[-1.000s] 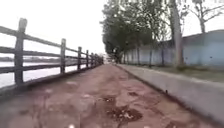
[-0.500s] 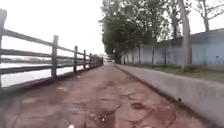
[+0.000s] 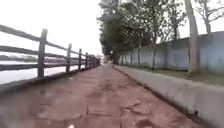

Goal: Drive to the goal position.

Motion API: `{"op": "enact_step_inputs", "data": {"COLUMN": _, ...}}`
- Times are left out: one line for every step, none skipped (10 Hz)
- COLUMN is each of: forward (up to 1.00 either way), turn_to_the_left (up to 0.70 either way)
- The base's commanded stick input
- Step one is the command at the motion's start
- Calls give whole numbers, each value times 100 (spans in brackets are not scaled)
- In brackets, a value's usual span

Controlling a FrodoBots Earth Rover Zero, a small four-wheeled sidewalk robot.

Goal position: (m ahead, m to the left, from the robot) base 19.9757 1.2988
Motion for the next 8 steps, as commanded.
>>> {"op": "enact_step_inputs", "data": {"forward": 100, "turn_to_the_left": 8}}
{"op": "enact_step_inputs", "data": {"forward": 100, "turn_to_the_left": 8}}
{"op": "enact_step_inputs", "data": {"forward": 100, "turn_to_the_left": 8}}
{"op": "enact_step_inputs", "data": {"forward": 100, "turn_to_the_left": 8}}
{"op": "enact_step_inputs", "data": {"forward": 100, "turn_to_the_left": 8}}
{"op": "enact_step_inputs", "data": {"forward": 100, "turn_to_the_left": 8}}
{"op": "enact_step_inputs", "data": {"forward": 100, "turn_to_the_left": 8}}
{"op": "enact_step_inputs", "data": {"forward": 100, "turn_to_the_left": 8}}
